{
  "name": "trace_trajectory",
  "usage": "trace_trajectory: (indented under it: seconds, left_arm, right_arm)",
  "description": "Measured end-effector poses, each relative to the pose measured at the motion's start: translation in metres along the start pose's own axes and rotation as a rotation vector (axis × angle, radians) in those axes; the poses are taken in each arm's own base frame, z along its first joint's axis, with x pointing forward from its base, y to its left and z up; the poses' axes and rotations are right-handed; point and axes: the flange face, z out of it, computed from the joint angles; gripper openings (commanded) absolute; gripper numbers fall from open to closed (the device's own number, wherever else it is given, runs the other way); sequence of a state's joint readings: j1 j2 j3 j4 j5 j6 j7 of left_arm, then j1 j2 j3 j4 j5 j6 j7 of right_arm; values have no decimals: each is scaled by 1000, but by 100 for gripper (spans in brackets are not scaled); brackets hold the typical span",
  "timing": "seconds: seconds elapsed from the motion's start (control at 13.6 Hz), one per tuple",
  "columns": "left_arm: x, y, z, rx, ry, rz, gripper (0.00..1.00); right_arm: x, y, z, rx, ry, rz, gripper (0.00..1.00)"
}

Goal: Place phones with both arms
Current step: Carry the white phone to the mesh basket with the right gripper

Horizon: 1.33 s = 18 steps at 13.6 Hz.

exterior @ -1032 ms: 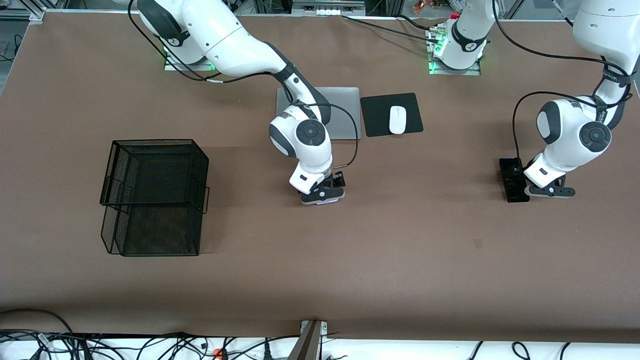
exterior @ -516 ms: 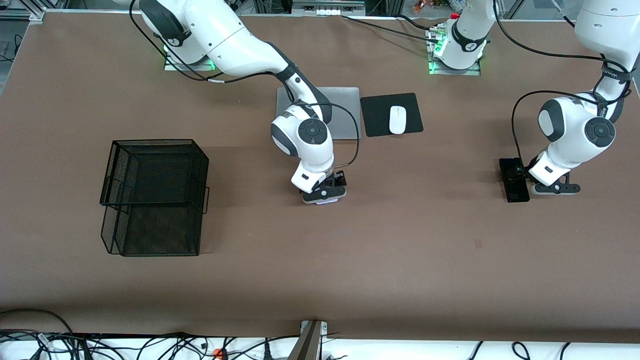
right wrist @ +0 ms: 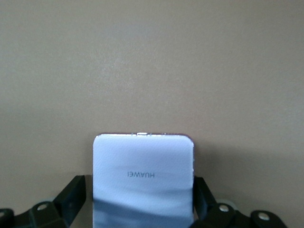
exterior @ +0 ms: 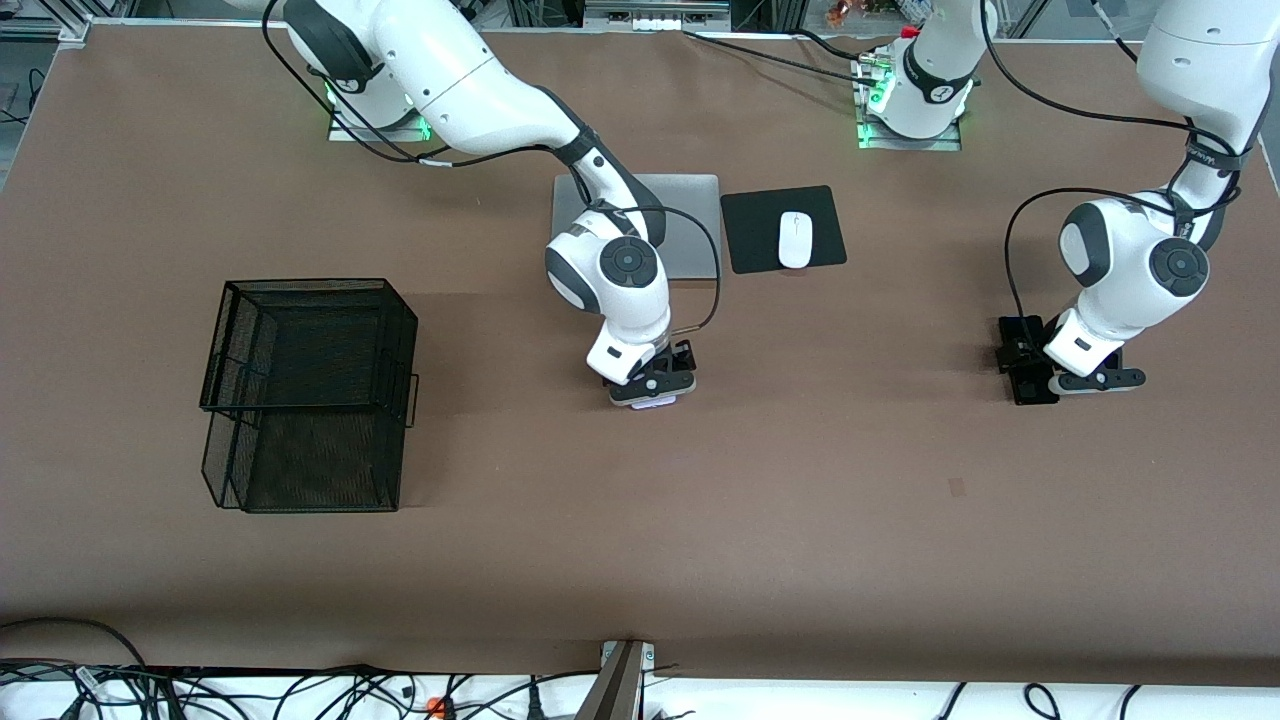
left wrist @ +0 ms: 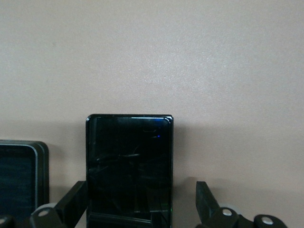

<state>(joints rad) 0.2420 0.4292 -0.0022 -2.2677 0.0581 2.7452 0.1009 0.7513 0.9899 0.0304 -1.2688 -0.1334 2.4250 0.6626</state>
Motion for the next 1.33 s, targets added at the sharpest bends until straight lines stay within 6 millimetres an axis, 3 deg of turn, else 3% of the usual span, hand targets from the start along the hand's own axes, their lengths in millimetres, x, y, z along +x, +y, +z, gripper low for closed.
trace_trajectory:
  seconds: [0.07,0.22,0.29,0.52,0.66,0.74,0.88,1.03,1.18,1.33]
  left_arm:
    - [-1,0,3,0,1,-1,100]
    - [-1,-1,4,0,5,-3,100]
    - [-1,-1,4,0,5,-3,100]
    - [-1,-1,4,0,6,-4,100]
    - [-1,-2,4,0,6,-4,100]
    - [-1,-2,4,1,5,-5,100]
    - [-2,-7,4,1,4,-11,100]
    - [-3,-13,6,2,1,-20,100]
    - [-5,-19,6,2,2,-29,100]
    - [-6,-20,8,2,2,-31,100]
  right_arm:
    - [0,0,0,-3,3,-4,37]
    - [2,2,-1,-9,8,-7,8]
    - [3,2,-2,-8,11,-6,2]
    - [5,5,-2,-13,15,-4,0]
    - [20,23,-8,-54,31,12,0]
    - [34,39,-20,-92,33,32,0]
    - [70,83,-74,-160,28,104,0]
    - [101,142,-148,-200,4,183,0]
    - [116,209,-213,-244,-50,213,0]
    - [117,278,-251,-281,-126,228,0]
